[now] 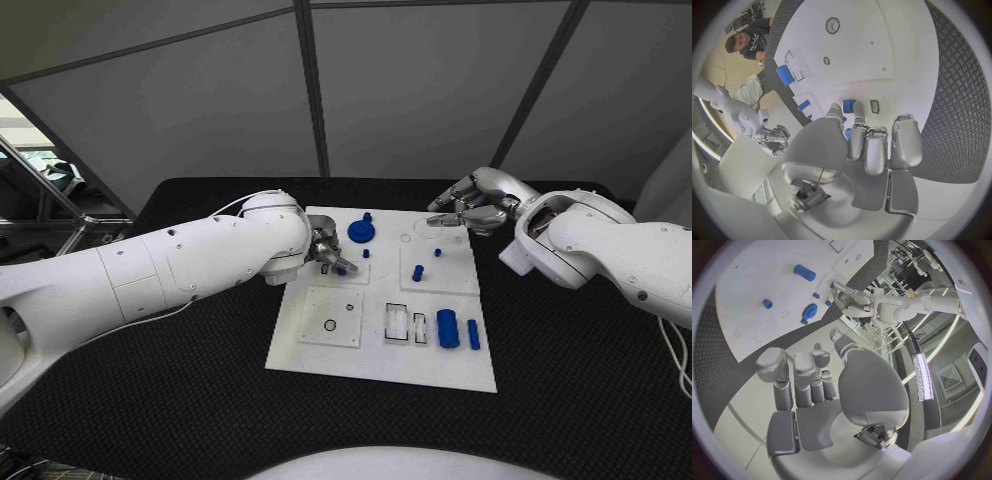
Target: Assemble the parts on the task board
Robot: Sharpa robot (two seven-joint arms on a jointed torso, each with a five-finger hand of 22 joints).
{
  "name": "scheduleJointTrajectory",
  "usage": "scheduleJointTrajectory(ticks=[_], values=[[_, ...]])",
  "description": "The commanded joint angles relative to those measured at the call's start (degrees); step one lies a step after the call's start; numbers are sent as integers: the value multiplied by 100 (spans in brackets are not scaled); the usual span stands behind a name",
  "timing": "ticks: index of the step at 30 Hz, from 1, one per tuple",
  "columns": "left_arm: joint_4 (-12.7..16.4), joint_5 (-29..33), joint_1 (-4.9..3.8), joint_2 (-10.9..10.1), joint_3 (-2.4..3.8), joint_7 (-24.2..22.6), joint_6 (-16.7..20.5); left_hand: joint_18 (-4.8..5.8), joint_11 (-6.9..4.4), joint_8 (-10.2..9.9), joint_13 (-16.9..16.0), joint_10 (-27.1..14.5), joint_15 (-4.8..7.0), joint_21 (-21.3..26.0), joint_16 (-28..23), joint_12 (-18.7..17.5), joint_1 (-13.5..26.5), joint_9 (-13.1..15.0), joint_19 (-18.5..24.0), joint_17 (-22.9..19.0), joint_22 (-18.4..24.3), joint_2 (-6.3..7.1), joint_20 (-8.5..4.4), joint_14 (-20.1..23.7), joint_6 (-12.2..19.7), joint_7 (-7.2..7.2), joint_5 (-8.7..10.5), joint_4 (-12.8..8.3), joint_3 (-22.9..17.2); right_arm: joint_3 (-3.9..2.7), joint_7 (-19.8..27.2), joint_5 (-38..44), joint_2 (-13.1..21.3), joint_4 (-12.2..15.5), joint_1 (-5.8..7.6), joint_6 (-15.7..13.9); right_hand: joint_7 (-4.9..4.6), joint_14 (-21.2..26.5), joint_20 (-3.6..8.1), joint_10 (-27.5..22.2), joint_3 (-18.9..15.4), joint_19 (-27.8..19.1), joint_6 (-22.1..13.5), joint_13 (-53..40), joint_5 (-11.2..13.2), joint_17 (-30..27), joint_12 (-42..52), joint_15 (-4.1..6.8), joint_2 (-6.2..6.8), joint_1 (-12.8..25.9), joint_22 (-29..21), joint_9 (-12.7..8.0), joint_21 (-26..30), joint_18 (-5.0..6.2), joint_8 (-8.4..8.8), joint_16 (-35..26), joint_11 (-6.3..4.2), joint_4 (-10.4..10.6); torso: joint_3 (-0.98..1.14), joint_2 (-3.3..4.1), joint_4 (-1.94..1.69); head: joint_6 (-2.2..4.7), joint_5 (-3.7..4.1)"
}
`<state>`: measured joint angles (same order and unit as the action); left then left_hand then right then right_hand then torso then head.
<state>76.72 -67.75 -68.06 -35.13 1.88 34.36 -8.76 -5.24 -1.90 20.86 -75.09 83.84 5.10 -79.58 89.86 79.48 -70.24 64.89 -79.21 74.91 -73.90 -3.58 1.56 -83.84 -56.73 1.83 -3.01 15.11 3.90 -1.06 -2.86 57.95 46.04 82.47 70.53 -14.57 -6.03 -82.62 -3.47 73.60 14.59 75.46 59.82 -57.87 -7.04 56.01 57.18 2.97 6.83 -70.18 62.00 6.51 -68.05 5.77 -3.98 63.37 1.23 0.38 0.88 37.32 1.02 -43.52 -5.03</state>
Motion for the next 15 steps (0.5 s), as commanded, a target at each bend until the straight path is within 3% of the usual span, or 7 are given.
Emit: scheduleJointTrajectory(ticks=[1, 5, 12, 15], values=[[0, 11, -6, 6, 2, 8, -14, 127, 10, -1, -1106, 175, -27, 37, 14, -32, -118, 10, -13, 1509, -6, -78, 18, -616, -43, 1, -10, -55, -24, -4, 42, 9, -3, 4, 12, 31, 2, -36, -3, -31, -6, 5, -56, 9, -36, 8, -15, -7, 4, 67, -4, -1, 29, 46, 27, -38, -1, 21, 0, 3, 0, 2, 4], [2, 11, -5, 7, 2, -34, 110, 131, 0, 2, -1112, 182, -19, 29, 14, -21, -247, 19, -27, 1509, -29, -287, 11, -616, -36, -11, -12, -111, -133, -4, 43, 9, -5, 3, 12, 30, 2, -36, -3, -31, -6, 5, -56, 9, -36, 8, -15, -7, 4, 67, -4, -1, 29, 46, 27, -38, -1, 21, 0, 1, 0, 4, 4], [8, 11, -5, 9, 2, -121, 151, 133, -19, 7, -1114, 184, -5, 29, 14, -22, -510, 47, -36, 1509, -48, -466, -3, -616, 2, -32, -24, -330, -282, -4, 44, 9, -9, -2, 12, 35, 3, -41, -2, -27, -2, 12, -56, 6, -38, 21, -8, -6, -1, 67, 1, 0, 27, 44, 26, -33, -2, 19, 0, 1, 0, -5, 7], [13, 12, -4, 6, 2, -151, 141, 131, -22, -31, -1111, 176, 4, 39, 14, -36, -694, 40, -30, 1509, -48, -486, -15, -616, 75, -32, -592, -517, -391, -4, 43, 9, -9, -6, 12, 40, 3, -41, -2, -27, -2, 12, -56, 6, -38, 21, -8, -6, -1, 67, 1, 0, 27, 44, 26, -33, -2, 19, 0, 0, -1, -2, 12]])
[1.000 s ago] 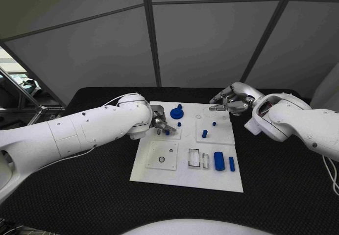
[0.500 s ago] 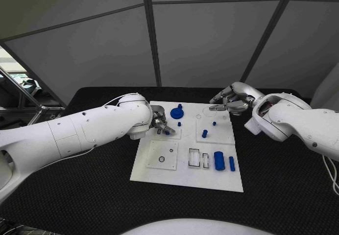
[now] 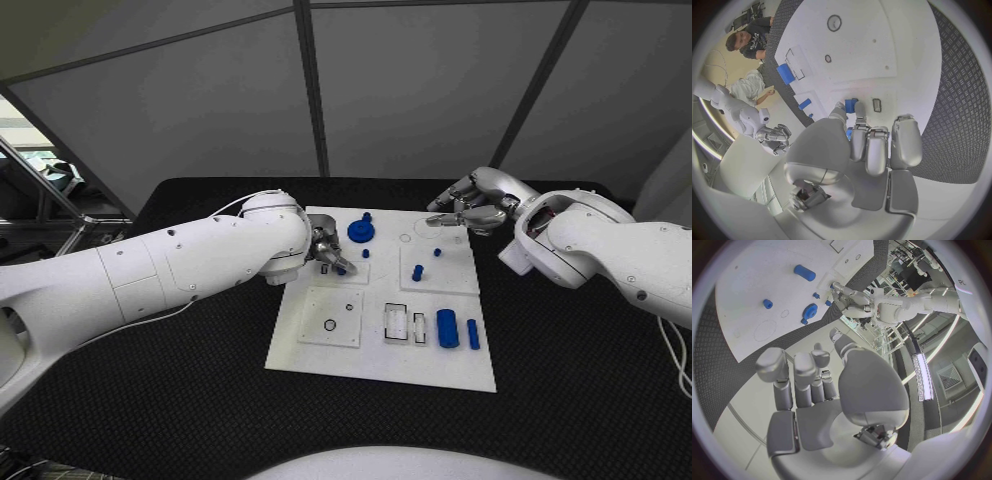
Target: Assemble the parts on the task board
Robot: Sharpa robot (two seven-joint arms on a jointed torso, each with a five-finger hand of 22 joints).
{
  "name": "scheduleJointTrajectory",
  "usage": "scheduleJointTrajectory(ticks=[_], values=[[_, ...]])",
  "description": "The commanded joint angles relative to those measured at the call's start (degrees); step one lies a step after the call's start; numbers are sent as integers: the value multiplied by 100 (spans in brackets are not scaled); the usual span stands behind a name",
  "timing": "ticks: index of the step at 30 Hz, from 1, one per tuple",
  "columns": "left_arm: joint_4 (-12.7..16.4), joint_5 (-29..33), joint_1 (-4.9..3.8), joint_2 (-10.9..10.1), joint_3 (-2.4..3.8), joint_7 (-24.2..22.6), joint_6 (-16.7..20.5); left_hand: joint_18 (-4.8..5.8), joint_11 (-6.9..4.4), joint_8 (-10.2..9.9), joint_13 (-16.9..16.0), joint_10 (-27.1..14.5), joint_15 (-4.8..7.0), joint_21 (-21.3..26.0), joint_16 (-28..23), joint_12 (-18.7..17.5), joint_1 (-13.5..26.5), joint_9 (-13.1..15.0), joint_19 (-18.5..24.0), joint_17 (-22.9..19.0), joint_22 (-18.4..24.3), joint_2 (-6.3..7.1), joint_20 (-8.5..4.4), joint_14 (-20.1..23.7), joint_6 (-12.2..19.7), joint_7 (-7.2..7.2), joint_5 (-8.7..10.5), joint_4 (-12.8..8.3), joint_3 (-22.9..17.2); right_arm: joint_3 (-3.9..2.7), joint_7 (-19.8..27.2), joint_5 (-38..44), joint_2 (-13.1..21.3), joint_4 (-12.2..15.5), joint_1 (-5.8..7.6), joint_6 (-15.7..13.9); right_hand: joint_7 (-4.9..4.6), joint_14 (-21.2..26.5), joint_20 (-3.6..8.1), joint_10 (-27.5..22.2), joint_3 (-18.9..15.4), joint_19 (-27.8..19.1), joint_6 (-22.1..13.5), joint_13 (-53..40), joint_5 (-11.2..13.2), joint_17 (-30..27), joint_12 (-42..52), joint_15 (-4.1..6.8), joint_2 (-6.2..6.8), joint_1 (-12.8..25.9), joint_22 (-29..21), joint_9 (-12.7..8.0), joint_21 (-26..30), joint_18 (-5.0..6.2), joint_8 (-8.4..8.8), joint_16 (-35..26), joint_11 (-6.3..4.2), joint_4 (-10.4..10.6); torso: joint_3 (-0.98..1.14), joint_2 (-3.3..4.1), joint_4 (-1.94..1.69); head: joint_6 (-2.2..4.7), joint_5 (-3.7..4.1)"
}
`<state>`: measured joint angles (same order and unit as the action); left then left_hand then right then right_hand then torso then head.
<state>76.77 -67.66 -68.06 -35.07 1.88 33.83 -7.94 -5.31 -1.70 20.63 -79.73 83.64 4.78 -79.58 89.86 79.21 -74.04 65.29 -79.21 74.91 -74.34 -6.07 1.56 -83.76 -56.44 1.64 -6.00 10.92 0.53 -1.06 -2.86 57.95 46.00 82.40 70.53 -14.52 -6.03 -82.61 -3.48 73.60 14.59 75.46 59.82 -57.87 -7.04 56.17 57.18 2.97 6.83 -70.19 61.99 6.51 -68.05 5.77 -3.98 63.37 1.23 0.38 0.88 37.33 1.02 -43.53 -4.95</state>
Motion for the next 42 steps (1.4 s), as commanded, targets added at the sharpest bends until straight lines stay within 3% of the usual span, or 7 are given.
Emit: scheduleJointTrajectory(ticks=[1, 6, 17, 30, 34, 38, 42], values=[[10, 4, -5, -1, 2, -106, 58, 138, -41, -30, -646, 192, 36, 41, 14, -16, -367, -11, -29, 1509, -4, -234, -17, -624, 73, -8, -502, -157, -96, -4, 43, 9, -5, -1, 12, 38, 3, -41, -2, -27, -2, 12, -56, 6, -38, 5, -8, -6, -1, 67, 1, 0, 28, 44, 26, -33, -2, 19, 0, 0, -1, -1, 3], [35, 165, -3, -24, 3, -141, 81, 139, -16, -162, -635, 170, 18, 52, 14, -57, -544, -117, -26, 1509, -12, -194, -8, -624, 170, 32, -1281, -411, -359, -4, 41, 9, -5, -5, 12, 48, 3, -41, -2, -27, -2, 12, -56, 6, -38, 5, -8, -6, -1, 67, 1, 0, 28, 44, 26, -33, -2, 19, 0, 2, -2, -11, 3], [171, 278, 0, -141, 20, -179, 104, 140, 47, -289, -610, 147, -37, 64, 14, -130, -469, -256, -25, 1509, -37, -21, 43, -624, 197, 114, -1862, -786, -986, -4, 39, 9, -3, -19, 12, 58, 3, -41, -2, -27, -2, 12, -56, 6, -38, 5, -8, -6, -1, 67, 1, 0, 28, 44, 26, -33, -2, 19, 2, -1, -3, -2, 0], [286, 489, -60, -249, 241, -121, -342, 128, 59, -284, -600, 147, -51, 105, 14, -159, -182, -268, 8, 1509, -17, 103, 63, -624, 167, 124, -1800, -957, -1407, -4, 34, 9, 0, -32, 12, 60, 3, -41, -2, -27, -2, 12, -56, 6, -38, 5, -8, -6, -1, 67, 1, 0, 28, 44, 26, -33, -2, 19, 5, -1, 0, 4, -4], [186, 681, -200, -209, 277, -50, -797, 116, 67, -281, -594, 138, -62, 149, 14, -183, -86, -259, 52, 1509, 23, 111, 71, -624, 176, 133, -1661, -1036, -1569, -4, 32, 9, -5, -43, 12, 59, 3, -41, -2, -27, -2, 12, -56, 6, -38, 5, -8, -6, -1, 67, 1, 0, 28, 44, 26, -33, -2, 19, 6, 0, 1, 11, -14], [-59, 1070, -355, -91, 286, 134, -1424, 97, 83, -285, -587, 123, -80, 219, 14, -215, 22, -246, 124, 1509, 88, 59, 88, -624, 208, 148, -1208, -1128, -1743, -4, 26, 9, -13, -52, 12, 60, 3, -41, -2, -27, -2, 12, -56, 6, -38, 5, -8, -6, -1, 67, 1, 0, 28, 44, 26, -33, -2, 19, 11, 1, 7, 7, -25], [-450, 1510, -514, 121, 208, 333, -1962, 87, 93, -279, -587, 116, -90, 254, 14, -224, 70, -231, 160, 1509, 120, 29, 97, -624, 218, 155, -1092, -1170, -1811, -4, 18, 9, -23, -57, 12, 60, 4, -46, -1, -25, 1, 23, -54, 6, -41, 11, -2, -5, -1, 69, 8, 1, 25, 42, 24, -37, -3, 15, 12, -1, 6, 2, -38]])
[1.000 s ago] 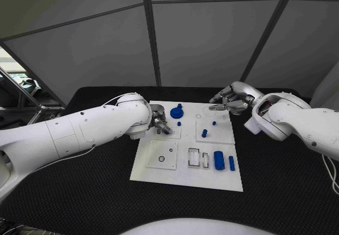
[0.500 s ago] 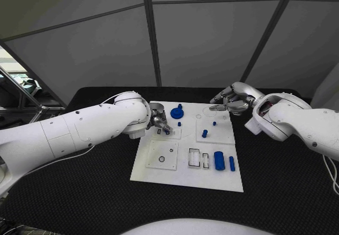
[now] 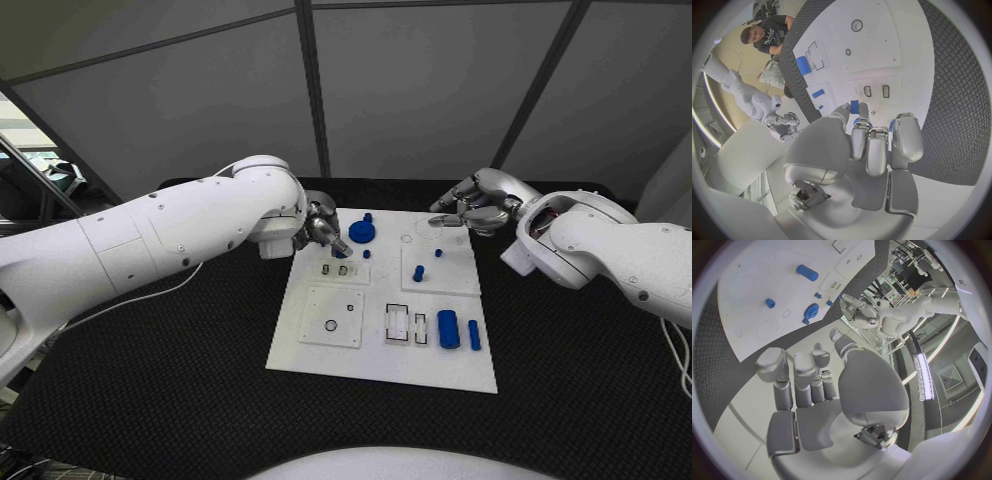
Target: Assemble the parts on the task board
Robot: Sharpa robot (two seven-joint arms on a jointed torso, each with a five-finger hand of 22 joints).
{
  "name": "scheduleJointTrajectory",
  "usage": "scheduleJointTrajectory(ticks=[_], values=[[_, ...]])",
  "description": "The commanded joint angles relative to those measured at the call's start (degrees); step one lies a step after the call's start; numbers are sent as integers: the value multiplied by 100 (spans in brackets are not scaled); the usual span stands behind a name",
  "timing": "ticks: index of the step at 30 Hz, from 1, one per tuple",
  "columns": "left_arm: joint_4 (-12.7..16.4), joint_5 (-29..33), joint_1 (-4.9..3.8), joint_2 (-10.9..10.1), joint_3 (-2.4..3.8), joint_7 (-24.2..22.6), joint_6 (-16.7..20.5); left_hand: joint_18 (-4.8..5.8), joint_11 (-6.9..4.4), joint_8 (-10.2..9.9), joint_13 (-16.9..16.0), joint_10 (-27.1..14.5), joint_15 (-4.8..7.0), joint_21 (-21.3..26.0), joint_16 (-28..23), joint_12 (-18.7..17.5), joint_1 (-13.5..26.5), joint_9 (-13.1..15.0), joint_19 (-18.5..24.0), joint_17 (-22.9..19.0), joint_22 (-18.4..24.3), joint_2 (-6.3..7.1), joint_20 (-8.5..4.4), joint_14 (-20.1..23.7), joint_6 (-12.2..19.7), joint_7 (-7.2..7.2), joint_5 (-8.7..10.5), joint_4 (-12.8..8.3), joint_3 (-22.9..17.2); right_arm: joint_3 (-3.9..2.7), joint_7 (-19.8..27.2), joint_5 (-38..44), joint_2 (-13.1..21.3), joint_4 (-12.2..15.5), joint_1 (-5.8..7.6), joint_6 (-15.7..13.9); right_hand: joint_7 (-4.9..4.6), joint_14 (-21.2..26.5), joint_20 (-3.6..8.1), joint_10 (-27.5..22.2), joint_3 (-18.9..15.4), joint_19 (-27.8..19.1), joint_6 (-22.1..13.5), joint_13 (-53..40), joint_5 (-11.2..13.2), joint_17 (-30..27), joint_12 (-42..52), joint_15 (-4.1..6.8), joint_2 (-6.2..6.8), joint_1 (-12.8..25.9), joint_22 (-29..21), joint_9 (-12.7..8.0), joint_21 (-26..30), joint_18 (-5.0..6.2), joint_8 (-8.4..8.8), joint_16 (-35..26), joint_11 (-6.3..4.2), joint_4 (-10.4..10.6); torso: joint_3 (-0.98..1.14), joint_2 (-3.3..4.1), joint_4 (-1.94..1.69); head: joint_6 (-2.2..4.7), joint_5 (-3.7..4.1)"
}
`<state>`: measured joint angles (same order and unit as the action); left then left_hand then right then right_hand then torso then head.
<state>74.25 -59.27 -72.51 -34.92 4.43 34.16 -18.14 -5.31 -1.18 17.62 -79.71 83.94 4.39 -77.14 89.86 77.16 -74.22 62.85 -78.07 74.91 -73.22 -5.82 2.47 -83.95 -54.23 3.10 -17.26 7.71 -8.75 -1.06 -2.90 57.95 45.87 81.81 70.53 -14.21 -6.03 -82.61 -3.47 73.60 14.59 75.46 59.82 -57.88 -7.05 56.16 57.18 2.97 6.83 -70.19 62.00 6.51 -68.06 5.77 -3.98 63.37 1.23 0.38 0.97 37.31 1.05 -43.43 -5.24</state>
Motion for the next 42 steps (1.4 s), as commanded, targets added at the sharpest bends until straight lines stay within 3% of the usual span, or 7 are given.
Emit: scheduleJointTrajectory(ticks=[1, 4, 7, 12, 17, 26, 42], values=[[-304, 778, -104, 167, -80, 354, -1068, 86, 43, 24, -588, 82, -54, 17, 14, -25, 103, 19, 54, 1509, 14, -5, 8, -605, 2, 13, 62, -862, -903, -4, 21, 9, -12, 2, 13, 29, 4, -46, -1, -25, 1, 23, -54, 6, -40, 12, -2, -5, -1, 69, 8, 1, 25, 42, 25, -37, -3, 15, 3, 2, 3, -12, -10], [-594, 1011, -191, 339, -176, 495, -1367, 78, 57, 31, -586, 66, -66, 47, 14, -48, 169, 47, 88, 1509, 36, -42, 21, -605, 37, 24, 223, -916, -973, -4, 15, 9, -19, 1, 13, 28, 4, -46, -1, -25, 1, 23, -54, 6, -40, 12, -2, -5, -1, 69, 8, 1, 25, 42, 25, -37, -3, 15, 0, 7, 1, -20, -13], [-838, 1114, -241, 489, -232, 584, -1502, 74, 61, 32, -584, 59, -71, 59, 14, -59, 192, 57, 102, 1509, 46, -56, 25, -605, 51, 29, 272, -939, -999, -4, 11, 9, -25, 1, 13, 28, 4, -46, -1, -25, 1, 23, -54, 6, -40, 12, -2, -5, -1, 69, 8, 1, 25, 42, 25, -37, -3, 15, 0, 6, 2, -31, -23], [-1185, 1142, -283, 718, -284, 646, -1622, 75, 70, 37, -594, 63, -78, 58, 14, -37, 222, 79, 104, 1509, 36, -85, 32, -605, 77, 37, 343, -984, -1048, -4, 5, 9, -35, 3, 13, 27, 4, -46, -1, -25, 1, 23, -54, 6, -40, 12, -2, -5, -1, 69, 8, 1, 25, 42, 25, -37, -3, 15, 1, 7, -2, -36, -35], [-1362, 973, -303, 883, -338, 662, -1567, 74, 81, 52, -606, 62, -91, 60, 14, -24, 303, 122, 111, 1509, 18, -141, 46, -605, 114, 49, 631, -1082, -1122, -4, 4, 9, -46, 5, 13, 26, 4, -46, -1, -25, 1, 23, -54, 6, -40, 12, -2, -5, -1, 69, 8, 1, 25, 42, 25, -37, -3, 15, -1, 3, 5, -40, -40], [-1450, 590, -310, 1042, -366, 660, -1332, 82, 80, 70, -624, 81, -90, 34, 14, 19, 353, 150, 86, 1509, -23, -166, 49, -605, 114, 46, 767, -1130, -1143, -4, 8, 9, -61, 2, 13, 25, 4, -46, -1, -25, 1, 23, -54, 6, -40, 12, -2, -5, -1, 69, 8, 1, 25, 42, 25, -37, -3, 15, -6, 1, -5, -48, -50], [-1497, 174, -309, 1145, -406, 686, -1437, 82, 72, 93, -632, 88, -85, 31, 14, 35, 396, 185, 81, 1509, -38, -159, 47, -605, 112, 36, 931, -1221, -1157, -4, 13, 9, -77, -4, 14, 28, 4, -46, -1, -25, 1, 23, -54, 6, -40, 12, -2, -5, -1, 69, 8, 1, 25, 42, 25, -37, -3, 15, -11, 7, 3, -64, -63]])
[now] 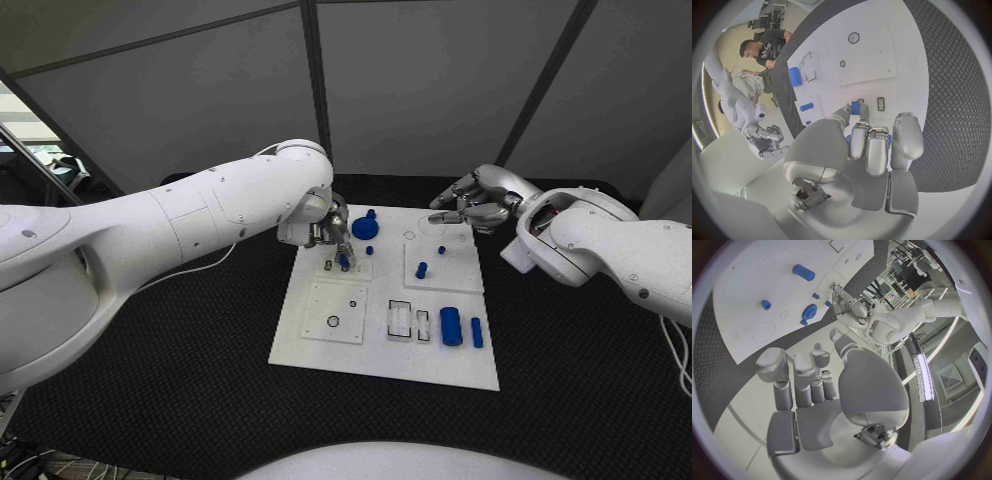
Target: Assemble the parts on the task board
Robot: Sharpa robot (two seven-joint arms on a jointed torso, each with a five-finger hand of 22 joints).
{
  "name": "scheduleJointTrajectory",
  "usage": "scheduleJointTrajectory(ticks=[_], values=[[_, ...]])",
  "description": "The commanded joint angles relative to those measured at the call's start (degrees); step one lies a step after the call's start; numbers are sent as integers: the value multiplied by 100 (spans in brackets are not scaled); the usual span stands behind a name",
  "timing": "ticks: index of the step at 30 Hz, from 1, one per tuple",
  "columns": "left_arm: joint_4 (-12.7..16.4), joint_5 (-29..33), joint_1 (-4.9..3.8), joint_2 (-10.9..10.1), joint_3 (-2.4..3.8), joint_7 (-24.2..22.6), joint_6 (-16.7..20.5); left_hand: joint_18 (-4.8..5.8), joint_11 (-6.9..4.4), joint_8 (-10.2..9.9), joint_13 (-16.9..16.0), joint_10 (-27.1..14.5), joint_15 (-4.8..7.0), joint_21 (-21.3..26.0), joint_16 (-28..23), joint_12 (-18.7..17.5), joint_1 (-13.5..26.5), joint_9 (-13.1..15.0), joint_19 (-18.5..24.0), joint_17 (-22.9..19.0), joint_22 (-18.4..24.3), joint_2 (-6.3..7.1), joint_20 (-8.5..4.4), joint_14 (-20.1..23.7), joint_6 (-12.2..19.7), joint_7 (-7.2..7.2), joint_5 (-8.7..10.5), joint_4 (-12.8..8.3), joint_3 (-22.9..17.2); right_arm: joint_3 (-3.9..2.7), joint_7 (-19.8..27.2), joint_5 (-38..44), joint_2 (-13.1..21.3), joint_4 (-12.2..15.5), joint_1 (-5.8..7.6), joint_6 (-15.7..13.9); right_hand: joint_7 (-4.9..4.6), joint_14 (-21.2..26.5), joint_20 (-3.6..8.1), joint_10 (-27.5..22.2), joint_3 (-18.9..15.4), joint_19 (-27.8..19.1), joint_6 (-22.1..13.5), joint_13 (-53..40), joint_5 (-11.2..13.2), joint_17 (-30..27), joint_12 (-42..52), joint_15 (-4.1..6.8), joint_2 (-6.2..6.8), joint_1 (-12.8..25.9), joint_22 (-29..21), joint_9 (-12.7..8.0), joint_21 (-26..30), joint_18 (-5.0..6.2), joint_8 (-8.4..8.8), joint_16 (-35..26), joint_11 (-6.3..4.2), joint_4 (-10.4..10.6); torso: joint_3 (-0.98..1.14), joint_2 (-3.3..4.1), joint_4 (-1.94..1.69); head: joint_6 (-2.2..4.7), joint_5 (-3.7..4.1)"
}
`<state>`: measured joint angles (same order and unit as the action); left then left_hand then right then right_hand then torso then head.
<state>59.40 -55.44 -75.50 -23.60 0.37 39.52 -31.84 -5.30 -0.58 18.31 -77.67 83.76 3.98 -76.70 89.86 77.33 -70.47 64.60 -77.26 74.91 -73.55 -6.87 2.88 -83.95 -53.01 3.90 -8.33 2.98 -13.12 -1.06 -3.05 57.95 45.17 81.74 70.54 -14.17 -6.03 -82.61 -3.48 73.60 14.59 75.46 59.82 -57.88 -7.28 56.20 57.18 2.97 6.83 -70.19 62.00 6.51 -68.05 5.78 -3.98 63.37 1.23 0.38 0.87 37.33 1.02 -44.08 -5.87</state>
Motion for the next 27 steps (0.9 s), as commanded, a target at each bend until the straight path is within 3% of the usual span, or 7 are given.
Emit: scheduleJointTrajectory(ticks=[1, 27], values=[[-15, -215, -10, 19, -2, 153, -78, 81, 12, 26, -835, 106, -44, -12, 14, 18, 24, 12, 0, 1509, -4, -54, 6, -605, -11, -45, 51, -756, -720, -4, 29, 9, -8, 3, 13, 24, 4, -46, -1, -25, 1, 23, -54, 6, -17, 7, -2, -5, -1, 69, 8, 1, 25, 42, 24, -37, -3, 15, 2, 4, 4, -5, 3], [-102, -359, 21, 130, -42, 99, -211, 80, 8, 38, -834, 104, -43, -11, 14, 12, 36, 24, 2, 1509, -7, -56, 5, -605, -22, -50, 101, -786, -725, -4, 39, 9, -37, -14, 12, 39, 4, -46, -1, -25, 1, 23, -54, 6, -17, 7, -2, -5, -1, 69, 8, 1, 25, 42, 24, -37, -3, 15, -1, 2, 2, -45, -2]])
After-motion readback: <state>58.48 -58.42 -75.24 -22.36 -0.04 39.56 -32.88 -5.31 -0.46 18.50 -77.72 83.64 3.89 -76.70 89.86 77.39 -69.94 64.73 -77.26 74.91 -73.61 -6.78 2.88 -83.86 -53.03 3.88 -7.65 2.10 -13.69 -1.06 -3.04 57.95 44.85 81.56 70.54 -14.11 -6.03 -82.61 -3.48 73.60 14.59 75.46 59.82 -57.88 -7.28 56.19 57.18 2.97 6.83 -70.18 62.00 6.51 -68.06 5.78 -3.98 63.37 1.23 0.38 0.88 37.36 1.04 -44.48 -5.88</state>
